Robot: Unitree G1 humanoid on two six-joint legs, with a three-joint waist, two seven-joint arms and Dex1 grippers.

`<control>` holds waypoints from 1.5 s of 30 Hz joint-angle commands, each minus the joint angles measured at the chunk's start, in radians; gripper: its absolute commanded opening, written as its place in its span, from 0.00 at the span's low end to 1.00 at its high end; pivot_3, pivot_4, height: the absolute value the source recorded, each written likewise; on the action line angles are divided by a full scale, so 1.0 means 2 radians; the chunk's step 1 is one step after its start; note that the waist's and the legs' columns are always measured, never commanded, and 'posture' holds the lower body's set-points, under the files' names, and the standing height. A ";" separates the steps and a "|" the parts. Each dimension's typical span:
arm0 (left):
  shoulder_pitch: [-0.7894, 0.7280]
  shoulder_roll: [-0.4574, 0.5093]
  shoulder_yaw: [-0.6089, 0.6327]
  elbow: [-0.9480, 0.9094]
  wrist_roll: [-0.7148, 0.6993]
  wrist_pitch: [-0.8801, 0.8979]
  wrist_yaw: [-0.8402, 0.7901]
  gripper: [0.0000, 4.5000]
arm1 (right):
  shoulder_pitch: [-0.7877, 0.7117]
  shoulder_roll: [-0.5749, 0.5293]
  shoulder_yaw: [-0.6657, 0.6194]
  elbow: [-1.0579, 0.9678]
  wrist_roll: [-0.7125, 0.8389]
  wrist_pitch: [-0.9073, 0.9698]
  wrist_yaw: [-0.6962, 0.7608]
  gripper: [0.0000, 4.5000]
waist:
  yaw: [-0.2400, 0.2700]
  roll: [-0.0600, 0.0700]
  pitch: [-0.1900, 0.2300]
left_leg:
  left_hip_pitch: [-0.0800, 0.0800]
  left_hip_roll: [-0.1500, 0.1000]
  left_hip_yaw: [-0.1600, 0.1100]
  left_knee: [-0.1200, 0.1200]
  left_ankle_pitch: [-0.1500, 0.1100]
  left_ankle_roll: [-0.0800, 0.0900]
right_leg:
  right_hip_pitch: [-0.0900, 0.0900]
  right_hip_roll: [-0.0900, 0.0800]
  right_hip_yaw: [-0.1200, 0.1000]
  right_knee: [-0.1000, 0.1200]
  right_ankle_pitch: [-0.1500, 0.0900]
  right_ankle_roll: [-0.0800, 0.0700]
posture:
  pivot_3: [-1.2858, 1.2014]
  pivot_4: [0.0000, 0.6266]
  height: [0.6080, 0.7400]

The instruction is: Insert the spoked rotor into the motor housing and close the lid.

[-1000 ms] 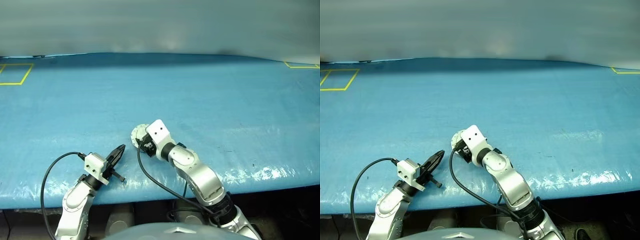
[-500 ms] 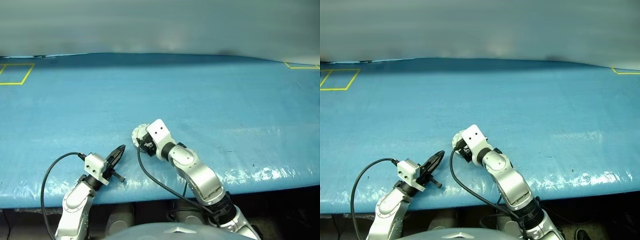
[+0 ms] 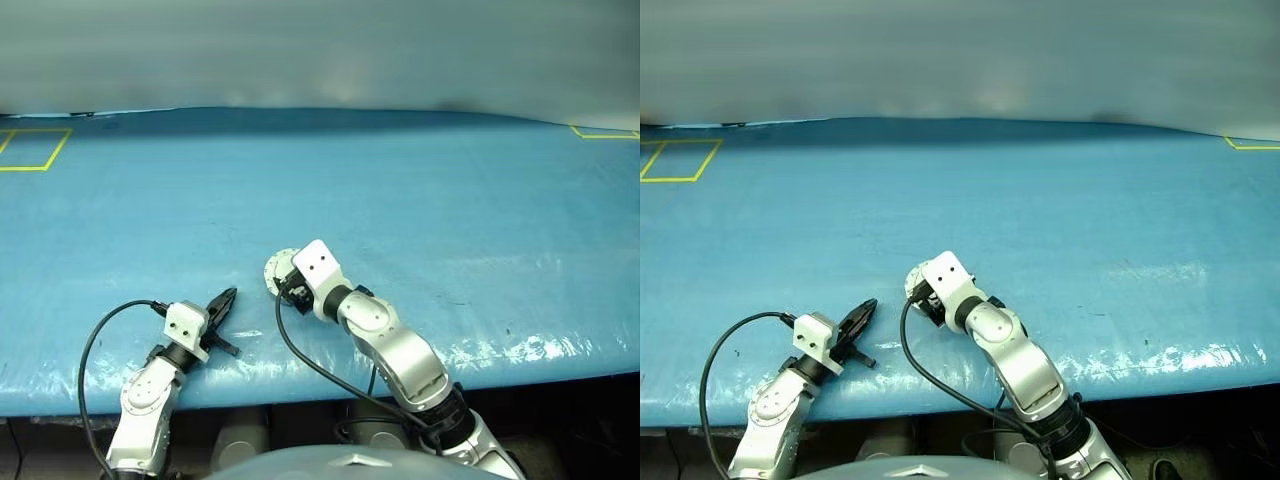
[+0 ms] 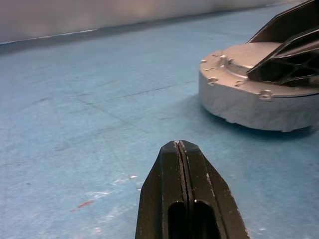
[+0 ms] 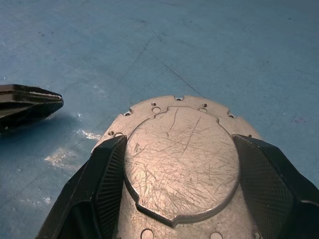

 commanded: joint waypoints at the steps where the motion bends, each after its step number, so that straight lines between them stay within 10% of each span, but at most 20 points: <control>1: -0.008 0.011 0.032 0.044 -0.012 -0.022 0.001 0.00 | 0.010 -0.005 0.006 0.004 -0.004 0.007 0.004 0.67 | 0.000 0.000 -0.001 | 0.000 0.000 0.000 0.000 0.000 0.000 | 0.000 0.000 0.000 0.000 0.000 0.000 | 0.52 0.24 1.00; 14: -0.046 0.092 -0.008 -0.278 -0.065 0.348 -0.007 0.00 | 0.013 0.001 0.006 0.007 -0.006 0.004 -0.003 0.67 | -0.003 -0.002 -0.001 | 0.001 0.000 0.000 -0.001 0.000 0.000 | 0.001 0.000 0.000 0.000 -0.001 -0.001 | 0.52 0.24 1.00; 29: -0.221 0.122 -0.032 -0.236 -0.159 0.602 -0.060 0.00 | 0.010 0.008 0.003 0.014 -0.007 -0.002 -0.006 0.67 | -0.004 -0.002 -0.001 | 0.001 0.000 0.000 -0.002 0.000 0.000 | 0.000 0.000 -0.001 0.000 -0.001 -0.001 | 0.52 0.24 1.00; 45: -0.244 0.114 -0.100 -0.193 -0.136 0.640 -0.061 0.00 | 0.013 0.011 0.000 0.012 -0.003 -0.004 -0.005 0.67 | -0.002 -0.003 -0.001 | 0.001 0.000 -0.001 -0.002 0.000 -0.001 | 0.001 0.000 -0.001 0.000 -0.001 -0.001 | 0.52 0.24 1.00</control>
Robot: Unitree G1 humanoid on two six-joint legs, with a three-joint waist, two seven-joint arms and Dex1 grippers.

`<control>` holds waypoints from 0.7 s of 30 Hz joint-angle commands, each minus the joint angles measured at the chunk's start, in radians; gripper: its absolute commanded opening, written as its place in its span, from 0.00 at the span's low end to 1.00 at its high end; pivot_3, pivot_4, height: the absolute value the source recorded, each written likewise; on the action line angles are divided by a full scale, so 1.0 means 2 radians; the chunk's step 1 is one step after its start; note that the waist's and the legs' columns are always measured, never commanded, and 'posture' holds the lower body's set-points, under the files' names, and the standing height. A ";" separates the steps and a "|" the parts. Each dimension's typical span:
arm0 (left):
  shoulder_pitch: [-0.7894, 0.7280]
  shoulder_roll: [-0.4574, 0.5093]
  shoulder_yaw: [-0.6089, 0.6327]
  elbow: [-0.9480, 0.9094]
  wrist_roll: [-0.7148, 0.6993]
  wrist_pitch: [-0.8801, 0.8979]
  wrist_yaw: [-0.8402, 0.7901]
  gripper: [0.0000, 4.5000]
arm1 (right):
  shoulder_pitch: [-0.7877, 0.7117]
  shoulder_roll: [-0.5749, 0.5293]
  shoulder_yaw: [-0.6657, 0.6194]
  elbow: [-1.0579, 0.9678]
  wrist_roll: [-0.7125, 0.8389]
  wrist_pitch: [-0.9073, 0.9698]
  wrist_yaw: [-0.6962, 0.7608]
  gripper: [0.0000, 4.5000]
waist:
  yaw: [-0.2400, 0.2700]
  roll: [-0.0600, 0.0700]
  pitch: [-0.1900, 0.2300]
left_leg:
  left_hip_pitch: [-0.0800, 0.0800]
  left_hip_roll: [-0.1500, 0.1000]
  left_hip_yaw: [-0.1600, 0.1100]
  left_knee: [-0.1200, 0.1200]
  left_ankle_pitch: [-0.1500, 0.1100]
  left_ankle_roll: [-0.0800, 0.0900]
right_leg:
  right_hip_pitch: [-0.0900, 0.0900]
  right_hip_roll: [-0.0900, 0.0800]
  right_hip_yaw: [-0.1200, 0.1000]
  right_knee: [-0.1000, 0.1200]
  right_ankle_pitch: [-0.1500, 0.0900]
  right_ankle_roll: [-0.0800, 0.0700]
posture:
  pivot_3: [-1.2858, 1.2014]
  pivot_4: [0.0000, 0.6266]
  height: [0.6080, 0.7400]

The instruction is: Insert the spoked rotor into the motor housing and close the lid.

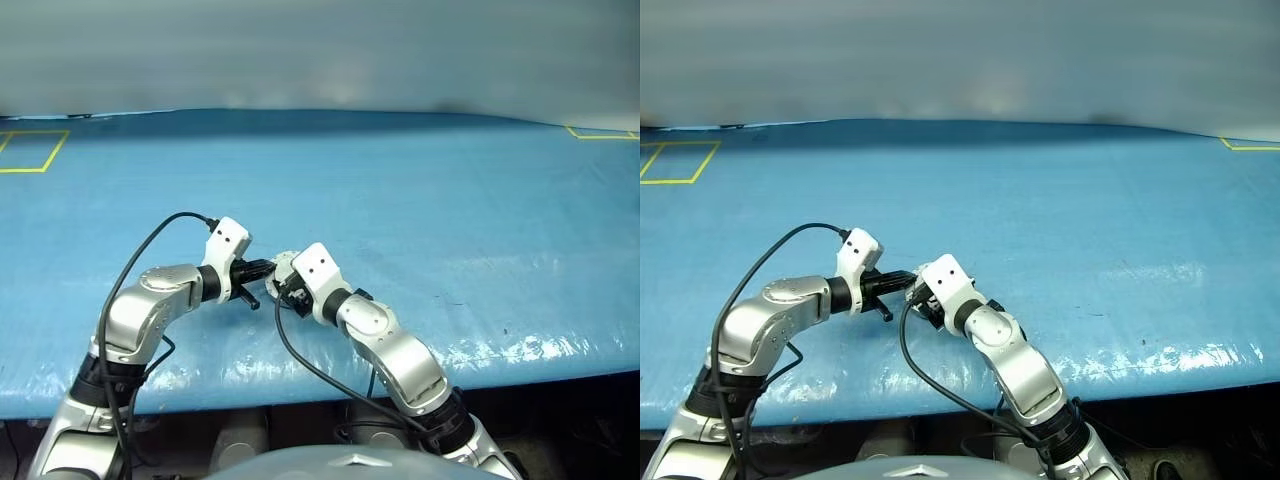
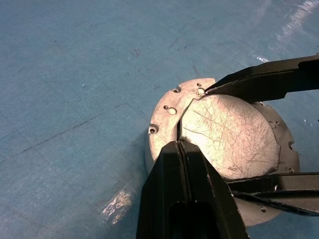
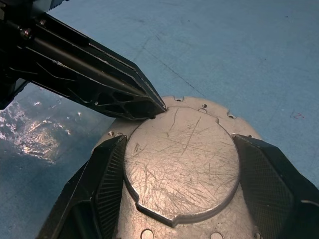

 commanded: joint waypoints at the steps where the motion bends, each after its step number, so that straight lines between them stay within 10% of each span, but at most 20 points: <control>1: 0.000 -0.008 -0.022 0.002 0.002 0.009 -0.004 0.00 | 0.005 0.001 -0.001 0.009 0.003 0.003 0.006 0.67 | 0.000 0.000 0.000 | 0.000 0.000 0.000 0.000 0.000 0.000 | 0.000 0.000 0.000 0.000 0.000 0.000 | 0.52 0.24 1.00; 5: 0.004 -0.010 -0.026 0.000 0.004 0.009 -0.003 0.00 | 0.011 -0.012 -0.006 0.001 0.009 -0.008 0.021 0.67 | 0.002 0.000 0.000 | 0.000 0.000 0.000 0.000 0.000 0.000 | 0.000 0.000 0.000 0.000 0.000 0.000 | 0.52 0.24 1.00; 8: 0.006 -0.009 -0.027 0.000 0.005 0.007 -0.003 0.00 | 0.023 -0.028 -0.014 -0.013 0.014 -0.008 0.032 0.98 | 0.004 0.000 0.000 | 0.000 0.000 0.000 0.000 0.000 0.000 | 0.000 0.000 0.000 -0.001 0.000 0.000 | 0.52 0.24 1.00; 21: 0.016 0.002 -0.024 0.000 0.009 -0.004 -0.004 0.00 | 0.177 -0.085 -0.151 -0.171 0.178 -0.033 0.114 0.99 | 0.007 0.000 0.000 | 0.000 0.000 -0.001 -0.001 0.000 0.000 | 0.001 -0.001 0.000 -0.001 -0.002 0.001 | 0.52 0.24 1.00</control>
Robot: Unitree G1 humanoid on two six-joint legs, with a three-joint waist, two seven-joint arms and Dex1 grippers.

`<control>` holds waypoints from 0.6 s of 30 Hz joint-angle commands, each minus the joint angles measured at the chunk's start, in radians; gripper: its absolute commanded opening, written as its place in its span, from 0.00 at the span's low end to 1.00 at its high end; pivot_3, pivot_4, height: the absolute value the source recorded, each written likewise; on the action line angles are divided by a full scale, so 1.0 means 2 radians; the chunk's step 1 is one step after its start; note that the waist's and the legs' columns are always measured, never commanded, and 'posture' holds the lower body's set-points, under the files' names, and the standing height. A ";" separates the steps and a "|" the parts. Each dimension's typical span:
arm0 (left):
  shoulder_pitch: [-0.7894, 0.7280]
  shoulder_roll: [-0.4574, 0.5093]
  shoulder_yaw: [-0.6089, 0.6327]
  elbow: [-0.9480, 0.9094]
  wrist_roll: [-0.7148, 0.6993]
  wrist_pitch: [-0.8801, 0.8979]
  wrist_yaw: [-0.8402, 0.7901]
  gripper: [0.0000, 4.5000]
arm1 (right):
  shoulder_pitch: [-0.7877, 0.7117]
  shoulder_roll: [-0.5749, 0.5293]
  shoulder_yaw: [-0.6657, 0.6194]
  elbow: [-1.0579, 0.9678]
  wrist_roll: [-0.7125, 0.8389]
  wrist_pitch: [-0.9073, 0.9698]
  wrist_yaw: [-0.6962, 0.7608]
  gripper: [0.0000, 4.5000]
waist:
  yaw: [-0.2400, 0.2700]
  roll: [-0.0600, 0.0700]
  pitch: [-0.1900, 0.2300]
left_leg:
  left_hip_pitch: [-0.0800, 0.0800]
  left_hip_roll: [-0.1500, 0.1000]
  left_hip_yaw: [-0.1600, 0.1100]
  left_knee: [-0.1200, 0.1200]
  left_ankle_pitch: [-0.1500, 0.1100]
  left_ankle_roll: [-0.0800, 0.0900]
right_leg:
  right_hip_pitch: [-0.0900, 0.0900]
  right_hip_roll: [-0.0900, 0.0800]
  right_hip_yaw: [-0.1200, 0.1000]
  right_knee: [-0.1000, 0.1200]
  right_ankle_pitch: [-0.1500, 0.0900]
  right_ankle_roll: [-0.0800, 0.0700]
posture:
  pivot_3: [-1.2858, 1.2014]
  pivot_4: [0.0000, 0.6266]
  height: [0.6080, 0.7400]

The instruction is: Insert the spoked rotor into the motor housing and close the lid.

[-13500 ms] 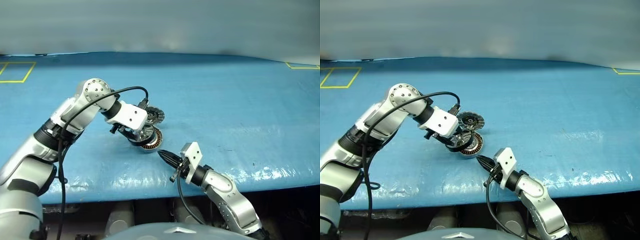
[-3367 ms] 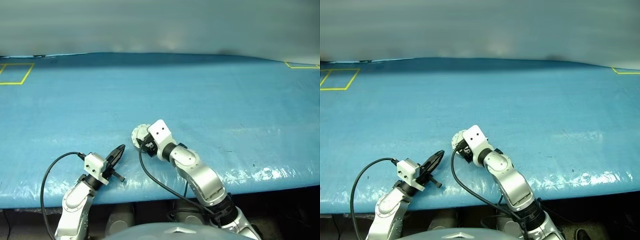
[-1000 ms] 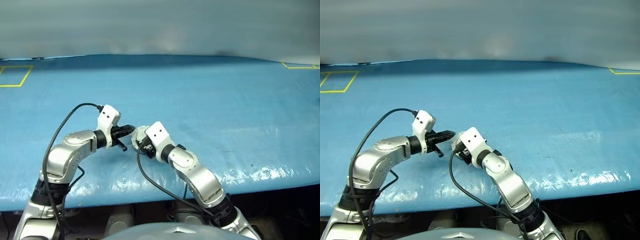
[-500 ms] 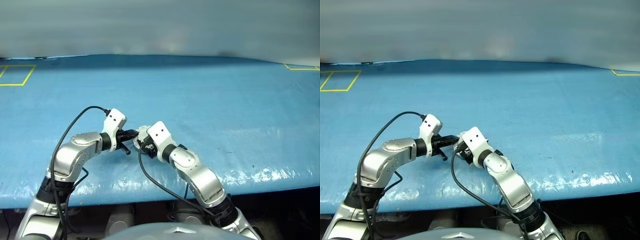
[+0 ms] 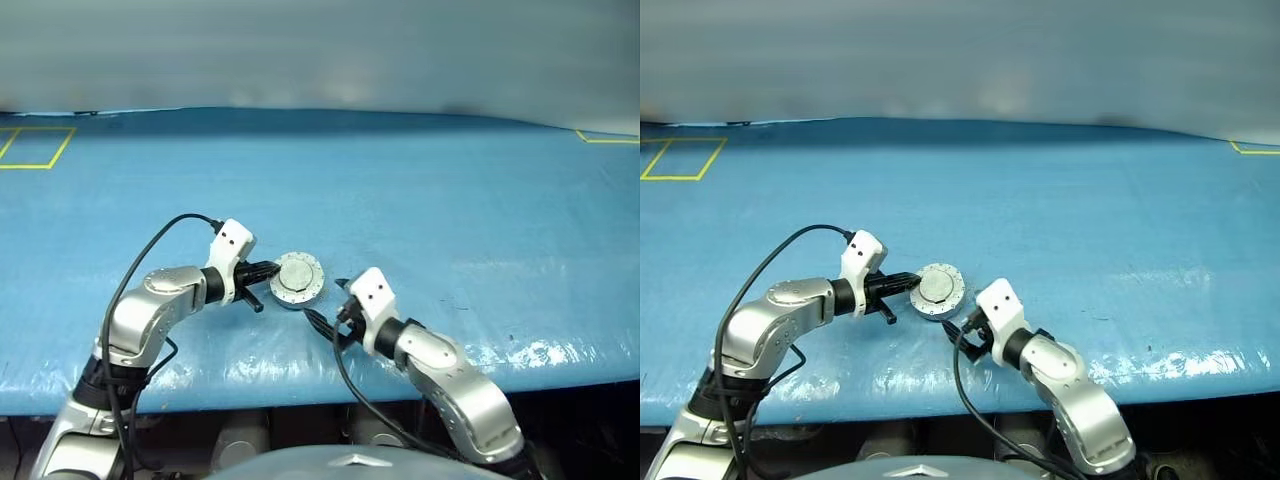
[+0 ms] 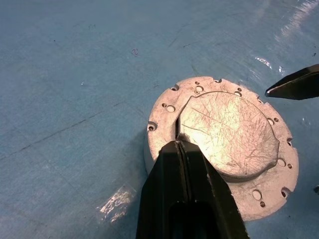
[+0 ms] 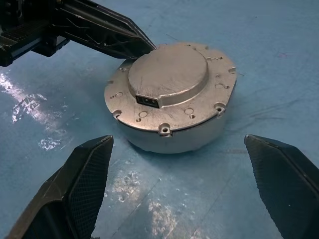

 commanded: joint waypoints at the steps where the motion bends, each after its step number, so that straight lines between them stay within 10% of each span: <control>1: 0.008 0.002 -0.016 0.008 0.009 0.003 -0.004 0.00 | 0.015 0.017 -0.036 -0.031 0.062 0.008 0.008 0.99 | 0.000 0.000 0.000 | 0.000 0.000 0.000 0.000 0.000 0.000 | 0.000 0.000 0.000 0.000 0.000 0.000 | 0.52 0.24 1.00; 18: 0.014 -0.001 -0.025 0.004 0.020 -0.005 -0.012 0.00 | -0.036 0.224 -0.154 0.094 0.283 0.139 -0.156 0.99 | 0.001 0.000 0.000 | 0.000 0.000 0.000 0.000 0.000 0.000 | 0.000 0.000 0.000 0.000 0.000 0.000 | 0.52 0.24 1.00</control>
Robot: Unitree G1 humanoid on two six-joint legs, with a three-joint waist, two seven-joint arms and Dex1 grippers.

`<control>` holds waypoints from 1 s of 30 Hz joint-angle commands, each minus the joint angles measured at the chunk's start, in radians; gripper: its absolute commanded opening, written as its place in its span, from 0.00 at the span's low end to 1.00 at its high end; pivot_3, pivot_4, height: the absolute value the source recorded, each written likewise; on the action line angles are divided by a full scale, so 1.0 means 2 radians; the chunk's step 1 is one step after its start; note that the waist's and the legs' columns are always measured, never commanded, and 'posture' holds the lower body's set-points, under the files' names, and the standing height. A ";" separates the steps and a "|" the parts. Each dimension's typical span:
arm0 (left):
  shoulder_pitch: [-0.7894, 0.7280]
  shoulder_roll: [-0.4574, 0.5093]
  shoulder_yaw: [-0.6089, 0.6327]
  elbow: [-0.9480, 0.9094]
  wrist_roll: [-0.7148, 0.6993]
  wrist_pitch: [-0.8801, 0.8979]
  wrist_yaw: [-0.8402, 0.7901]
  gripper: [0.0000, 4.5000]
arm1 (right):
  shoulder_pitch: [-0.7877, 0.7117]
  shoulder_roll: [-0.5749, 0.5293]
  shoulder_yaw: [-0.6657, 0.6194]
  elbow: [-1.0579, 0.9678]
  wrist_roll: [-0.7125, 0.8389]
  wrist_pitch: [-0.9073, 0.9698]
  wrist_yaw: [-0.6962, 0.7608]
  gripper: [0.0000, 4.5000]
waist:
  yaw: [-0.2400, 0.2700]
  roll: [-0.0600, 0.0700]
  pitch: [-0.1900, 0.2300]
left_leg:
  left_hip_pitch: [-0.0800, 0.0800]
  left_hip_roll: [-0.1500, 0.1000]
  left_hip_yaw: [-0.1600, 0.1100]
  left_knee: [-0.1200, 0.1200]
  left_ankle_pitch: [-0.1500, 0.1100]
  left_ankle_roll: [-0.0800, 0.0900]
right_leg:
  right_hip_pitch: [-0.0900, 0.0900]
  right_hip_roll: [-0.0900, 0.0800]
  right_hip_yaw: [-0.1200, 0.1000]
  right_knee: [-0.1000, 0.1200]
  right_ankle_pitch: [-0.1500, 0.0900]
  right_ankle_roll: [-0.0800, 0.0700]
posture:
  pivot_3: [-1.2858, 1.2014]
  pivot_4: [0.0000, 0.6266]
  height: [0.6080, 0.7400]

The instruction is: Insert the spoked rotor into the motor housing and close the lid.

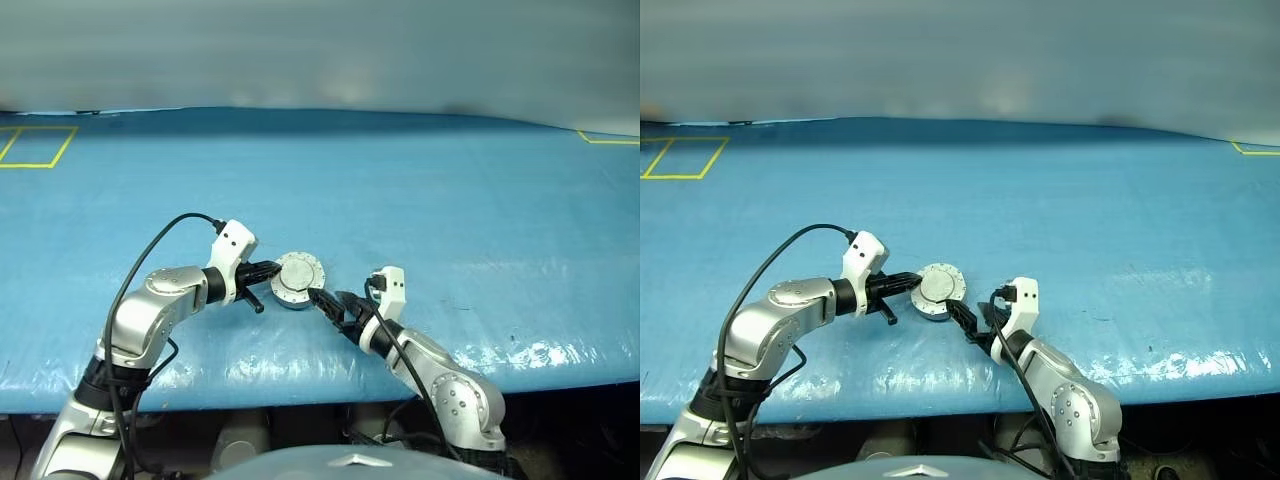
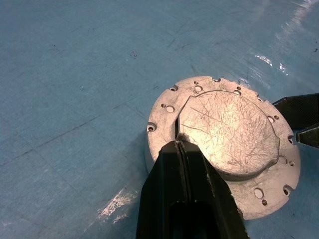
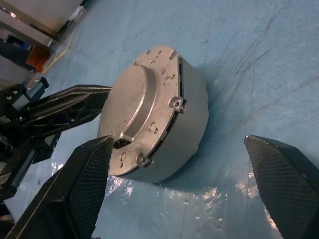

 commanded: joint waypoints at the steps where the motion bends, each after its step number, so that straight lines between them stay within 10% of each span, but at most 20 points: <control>1: 0.013 0.000 -0.017 0.003 0.004 0.008 -0.003 0.00 | -0.009 0.065 -0.018 0.007 0.066 0.013 -0.027 0.99 | 0.000 0.000 0.000 | 0.000 0.000 0.000 0.000 0.000 0.000 | 0.000 0.000 0.000 0.000 0.000 0.000 | 0.52 0.24 1.00; 16: 0.017 -0.003 -0.014 0.002 0.004 0.010 0.001 0.00 | -0.037 0.076 -0.011 0.103 0.291 -0.021 -0.120 0.99 | -0.001 0.000 0.000 | 0.000 0.000 0.000 0.000 0.000 0.000 | 0.000 0.000 0.000 0.000 0.000 0.000 | 0.52 0.24 1.00; 30: 0.024 -0.008 -0.010 -0.001 0.004 0.011 0.008 0.00 | -0.009 0.019 0.014 0.115 0.375 -0.036 -0.170 0.25 | -0.003 0.001 0.000 | 0.000 0.000 0.000 0.000 0.000 0.000 | 0.000 0.000 0.000 0.000 0.000 0.000 | 0.52 0.24 1.00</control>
